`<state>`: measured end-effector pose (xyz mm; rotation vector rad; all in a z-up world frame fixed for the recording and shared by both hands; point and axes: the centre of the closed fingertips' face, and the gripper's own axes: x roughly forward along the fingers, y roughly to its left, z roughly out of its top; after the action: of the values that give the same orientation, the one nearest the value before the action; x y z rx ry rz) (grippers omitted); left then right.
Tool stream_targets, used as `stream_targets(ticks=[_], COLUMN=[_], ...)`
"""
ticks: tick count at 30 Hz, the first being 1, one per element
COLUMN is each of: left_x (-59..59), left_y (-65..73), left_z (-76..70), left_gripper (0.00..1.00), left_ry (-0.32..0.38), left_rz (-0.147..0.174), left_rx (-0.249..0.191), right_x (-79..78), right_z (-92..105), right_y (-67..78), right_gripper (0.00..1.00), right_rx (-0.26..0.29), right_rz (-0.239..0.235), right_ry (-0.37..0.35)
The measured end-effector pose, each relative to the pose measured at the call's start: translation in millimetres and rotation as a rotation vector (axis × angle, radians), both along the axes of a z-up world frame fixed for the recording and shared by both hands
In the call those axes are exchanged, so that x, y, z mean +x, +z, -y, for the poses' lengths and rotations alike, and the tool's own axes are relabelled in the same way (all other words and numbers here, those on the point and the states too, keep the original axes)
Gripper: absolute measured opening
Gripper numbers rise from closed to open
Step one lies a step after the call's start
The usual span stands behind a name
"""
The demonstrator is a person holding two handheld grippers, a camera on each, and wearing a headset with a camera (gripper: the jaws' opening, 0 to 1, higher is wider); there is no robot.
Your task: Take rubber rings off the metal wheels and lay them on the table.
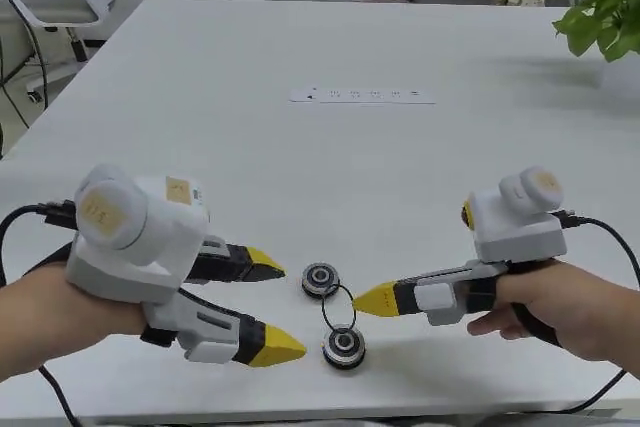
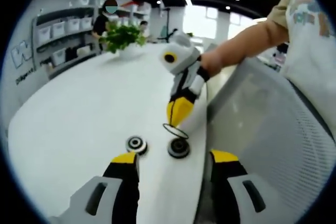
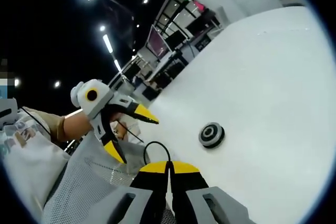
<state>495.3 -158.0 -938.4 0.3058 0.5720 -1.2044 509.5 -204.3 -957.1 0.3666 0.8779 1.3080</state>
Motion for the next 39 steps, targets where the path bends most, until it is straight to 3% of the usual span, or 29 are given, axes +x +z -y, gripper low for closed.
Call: stream_targets(ticks=[21,35,39], left_x=[-1.6,-3.7,-3.9], left_y=[1.4,1.1,3.2], left_z=[-37.1,-45.7,-47.1], left_gripper=[0.63,0.65,0.65], left_ry=[0.119,0.150,0.165], left_rz=[-0.003,-0.003,-0.015], left_rx=[-0.026,-0.032,-0.054], right_x=[4.9,4.3,5.7], right_z=[-29.1,-43.8,-46.5], right_y=[-6.4,-20.4,-27.7], right_gripper=[0.00,0.00,0.00], right_rx=[-0.041,-0.098,-0.125], right_rz=[-0.004,-0.004,-0.003], right_ry=[0.030,0.035,0.029])
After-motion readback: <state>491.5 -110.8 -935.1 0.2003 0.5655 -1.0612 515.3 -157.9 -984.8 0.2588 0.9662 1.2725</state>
